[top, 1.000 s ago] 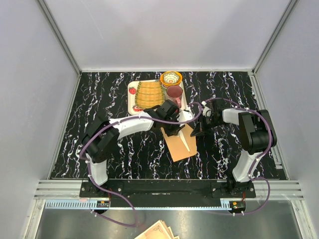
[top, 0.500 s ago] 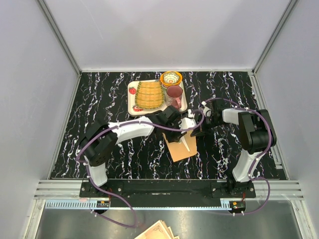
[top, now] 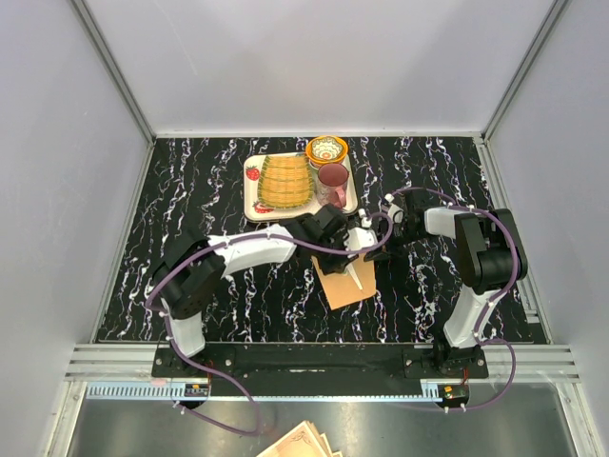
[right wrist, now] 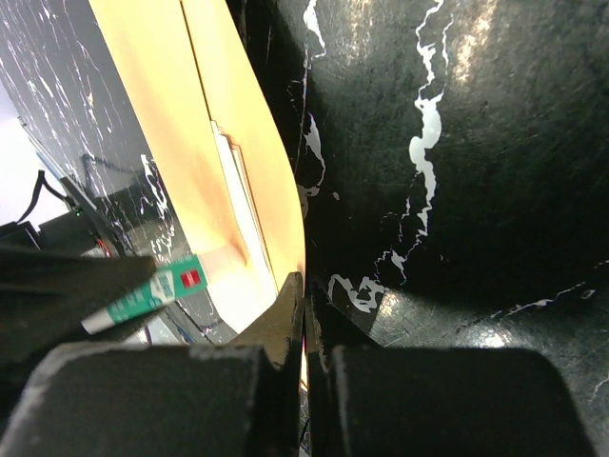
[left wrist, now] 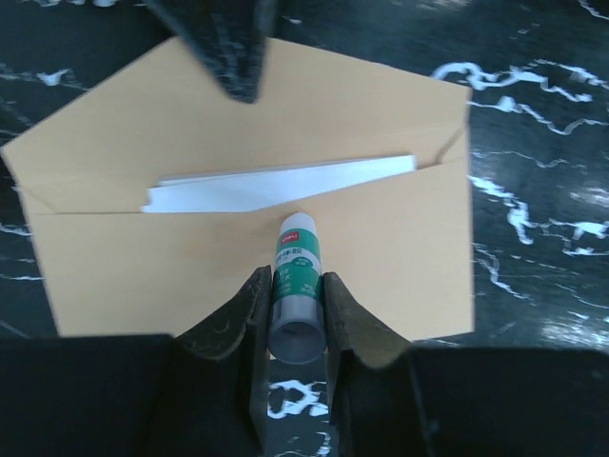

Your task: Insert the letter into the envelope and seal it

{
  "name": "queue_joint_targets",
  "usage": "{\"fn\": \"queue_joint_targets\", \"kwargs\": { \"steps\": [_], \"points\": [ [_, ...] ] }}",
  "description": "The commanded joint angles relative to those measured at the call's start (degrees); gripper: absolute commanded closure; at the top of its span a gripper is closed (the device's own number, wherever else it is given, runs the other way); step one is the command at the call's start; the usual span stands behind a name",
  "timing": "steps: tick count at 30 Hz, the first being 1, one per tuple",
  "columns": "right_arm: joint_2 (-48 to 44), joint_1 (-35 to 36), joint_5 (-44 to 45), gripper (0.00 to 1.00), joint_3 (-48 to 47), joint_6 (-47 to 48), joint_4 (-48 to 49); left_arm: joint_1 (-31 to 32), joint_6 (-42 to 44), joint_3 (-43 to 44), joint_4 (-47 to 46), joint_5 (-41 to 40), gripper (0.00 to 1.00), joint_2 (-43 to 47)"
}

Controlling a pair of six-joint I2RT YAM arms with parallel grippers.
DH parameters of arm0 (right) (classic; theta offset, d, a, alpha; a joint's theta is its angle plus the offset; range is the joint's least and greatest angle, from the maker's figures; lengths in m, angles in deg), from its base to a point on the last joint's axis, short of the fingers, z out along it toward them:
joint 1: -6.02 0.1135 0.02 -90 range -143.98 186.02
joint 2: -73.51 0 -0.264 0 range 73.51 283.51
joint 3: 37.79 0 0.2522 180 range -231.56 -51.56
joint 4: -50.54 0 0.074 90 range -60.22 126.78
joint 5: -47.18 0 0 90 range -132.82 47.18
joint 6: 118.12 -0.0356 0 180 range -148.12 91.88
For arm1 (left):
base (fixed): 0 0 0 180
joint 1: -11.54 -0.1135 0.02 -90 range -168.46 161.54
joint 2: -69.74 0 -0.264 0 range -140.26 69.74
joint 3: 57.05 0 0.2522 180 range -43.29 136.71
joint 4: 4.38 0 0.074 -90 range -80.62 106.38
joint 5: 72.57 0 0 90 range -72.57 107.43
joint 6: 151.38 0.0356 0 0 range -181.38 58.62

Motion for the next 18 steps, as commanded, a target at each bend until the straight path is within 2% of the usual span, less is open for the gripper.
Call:
{"fn": "queue_joint_targets", "kwargs": {
  "steps": [1, 4, 11, 14, 18],
  "points": [
    [0.22, 0.16, 0.31, 1.0, -1.44, -0.26, 0.62, 2.19, -1.7, -4.34, 7.08, -0.18, 1.0, 0.44],
    [0.31, 0.08, 0.22, 1.0, -1.53, -0.17, 0.71, 0.71, -1.01, -4.34, 6.91, -1.14, 1.0, -0.52],
    [0.57, 0.08, 0.22, 1.0, -1.61, -0.17, 0.62, -5.01, 0.58, 2.07, 7.87, -2.81, 1.0, -5.62],
    [0.48, 0.16, 0.22, 1.0, -1.53, -0.26, 0.71, -4.67, 0.84, 1.99, 8.22, -2.12, 1.0, -5.1],
    [0.31, 0.16, 0.31, 1.0, -1.53, -0.26, 0.71, -0.81, 1.2, -0.64, 8.05, -1.24, 1.0, -2.82]
  ]
}}
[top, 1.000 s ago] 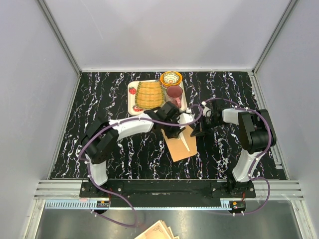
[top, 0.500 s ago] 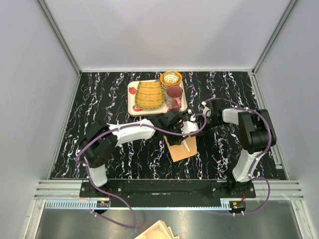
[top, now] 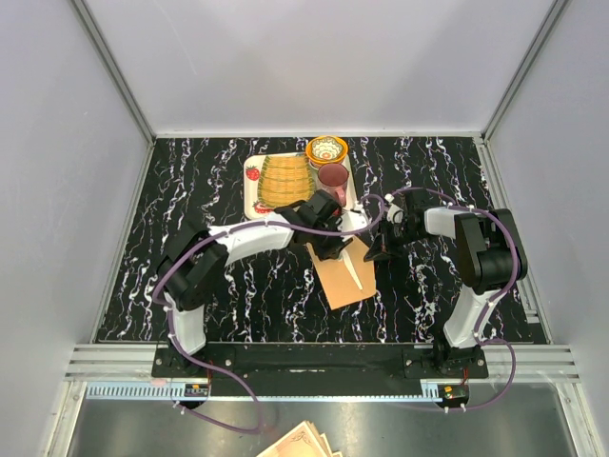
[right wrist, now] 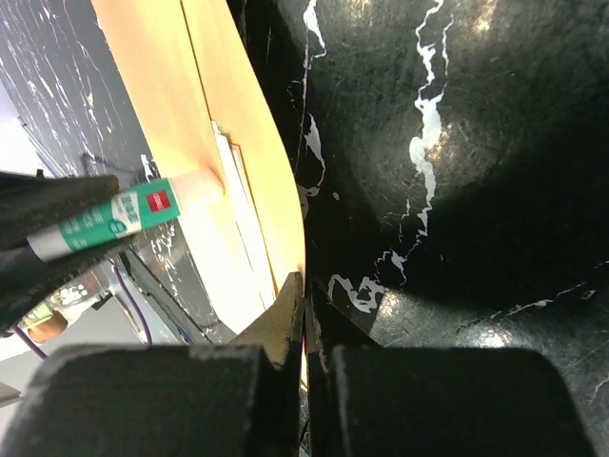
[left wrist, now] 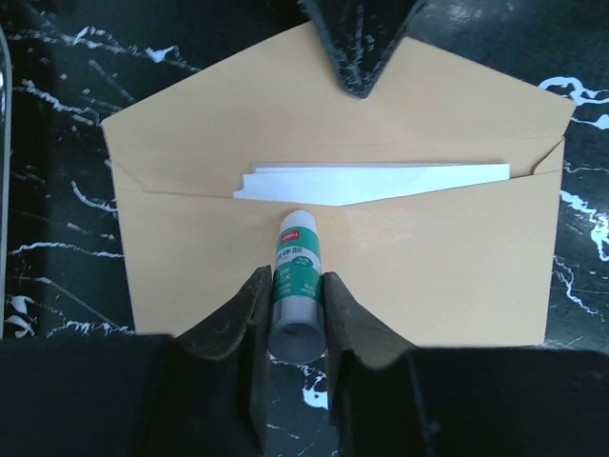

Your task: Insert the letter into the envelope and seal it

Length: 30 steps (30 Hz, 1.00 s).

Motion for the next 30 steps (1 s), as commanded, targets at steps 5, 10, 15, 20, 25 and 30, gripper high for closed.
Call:
{"fn": "queue_joint_targets", "kwargs": {
  "steps": [5, 10, 15, 20, 25, 30],
  "points": [
    [0.11, 0.08, 0.42, 1.0, -1.44, -0.17, 0.69, 6.36, -0.34, -7.7, 6.1, -0.77, 1.0, 2.25],
    [0.37, 0.16, 0.33, 1.0, -1.53, -0.26, 0.69, 4.09, 0.27, -6.74, 5.83, -2.44, 1.0, 0.16],
    [0.2, 0.08, 0.33, 1.0, -1.44, -0.17, 0.69, 0.48, 1.67, -2.79, 6.8, -3.67, 1.0, -2.32],
    [0.29, 0.16, 0.42, 1.0, -1.44, -0.26, 0.69, 1.27, 1.15, -3.57, 6.8, -2.79, 1.0, -0.65],
    [0.11, 0.16, 0.5, 1.0, -1.35, -0.17, 0.69, 2.23, 0.71, -5.24, 6.62, -2.26, 1.0, 2.25],
    [0.02, 0.16, 0.51, 1.0, -1.35, -0.17, 0.77, 3.46, 1.06, -6.82, 7.77, -0.86, 1.0, 3.83]
  ]
}}
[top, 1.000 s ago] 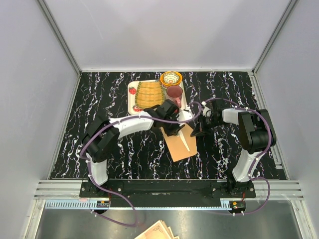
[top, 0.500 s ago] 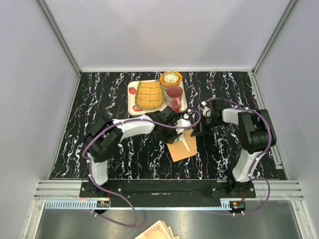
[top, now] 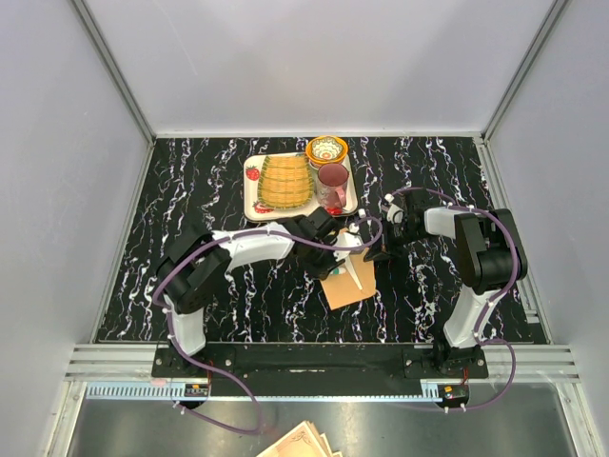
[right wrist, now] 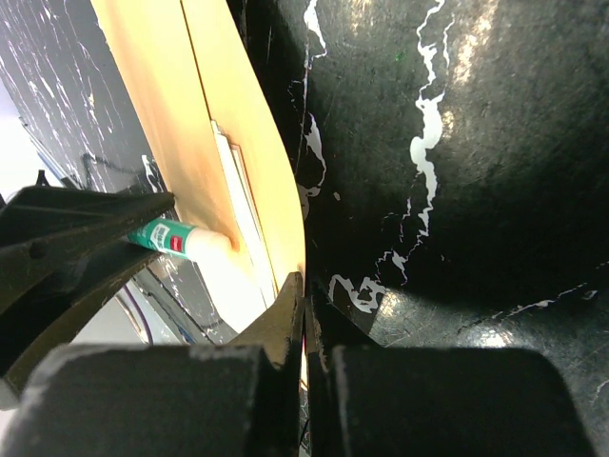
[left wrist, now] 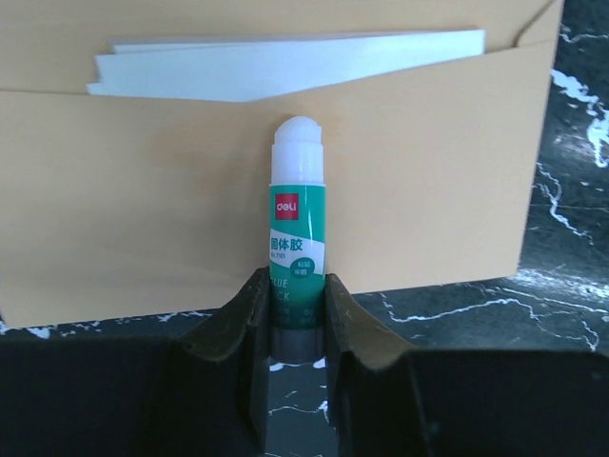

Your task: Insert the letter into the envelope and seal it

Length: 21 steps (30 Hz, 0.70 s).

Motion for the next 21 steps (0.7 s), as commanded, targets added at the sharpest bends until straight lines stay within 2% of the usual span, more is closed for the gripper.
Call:
{"fn": "queue_joint_targets", "kwargs": {
  "steps": [1, 7, 10, 15, 21],
  "points": [
    [0.11, 0.16, 0.59, 1.0, -1.35, -0.13, 0.69, 1.1, 0.62, -1.49, 3.66, 0.83, 1.0, 2.96],
    [0.02, 0.08, 0.51, 1.0, -1.35, -0.04, 0.69, -1.17, 0.98, 0.35, 4.71, -0.58, 1.0, 0.77],
    [0.02, 0.16, 0.59, 1.0, -1.35, -0.04, 0.69, -2.23, 0.54, 4.12, 6.03, -1.89, 1.0, -1.87],
    [-0.15, 0.16, 0.59, 1.0, -1.27, -0.04, 0.69, -2.06, -1.04, 5.62, 6.39, -2.16, 1.0, -3.37],
    [-0.59, 0.16, -0.11, 1.0, -1.0, 0.22, 1.12, -2.14, -3.15, 3.78, 3.84, 2.14, 1.0, 1.89]
  ]
}}
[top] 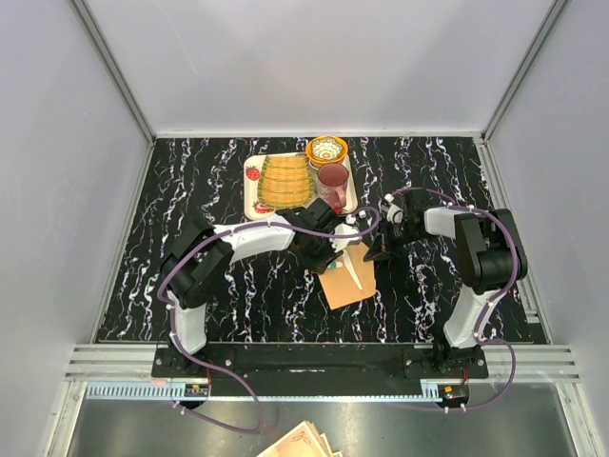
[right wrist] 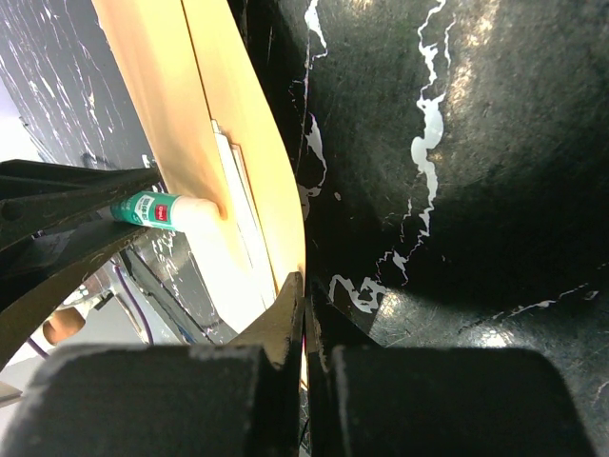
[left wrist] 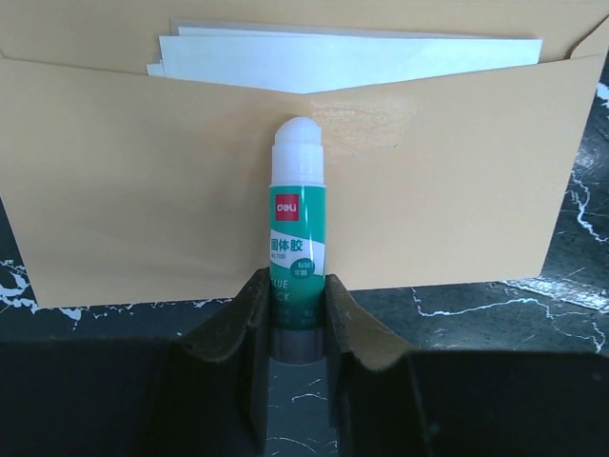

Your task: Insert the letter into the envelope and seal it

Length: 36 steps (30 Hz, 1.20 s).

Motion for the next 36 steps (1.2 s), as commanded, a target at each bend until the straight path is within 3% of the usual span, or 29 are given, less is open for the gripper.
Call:
{"fn": "queue_joint_targets", "kwargs": {
  "steps": [1, 4, 11, 17, 21, 30, 33, 36],
  "points": [
    [-0.85, 0.08, -0.26, 1.0, -0.91, 0.31, 1.13, -0.53, -2.69, -0.46, -1.91, 2.91, 1.0, 5.07],
    [-1.21, 0.16, -0.7, 0.86, -0.82, 0.31, 1.13, -1.76, -4.62, -0.81, -3.93, 6.68, 1.0, 9.11],
    [-2.96, 0.16, -0.97, 0.66, -0.56, 0.4, 0.43, -2.73, -4.9, -2.57, -3.59, 9.42, 1.0, 13.43],
    [-6.21, 0.16, -1.93, 0.33, -0.3, 0.58, -0.54, -4.48, -7.09, -7.22, -7.45, 13.1, 1.0, 18.51],
    [-10.95, 0.16, -3.08, 0.21, -0.91, 1.71, -2.82, -5.45, -8.76, -10.82, -10.08, 15.83, 1.0, 23.26],
    [-25.89, 0.08, -9.83, 0.12, -4.68, 5.32, -9.06, -7.3, -14.56, -14.87, -13.78, 18.38, 1.0, 38.54],
    [-29.41, -0.01, -17.29, 0.0, -9.78, 5.76, -12.4, -7.3, -12.38, -15.66, -13.87, 19.17, 1.0, 43.9],
    [-32.84, 0.16, -23.46, 0.0, -14.44, 6.2, -14.08, -7.3, -5.55, -15.58, -11.33, 22.23, 1.0, 47.34]
  ]
}}
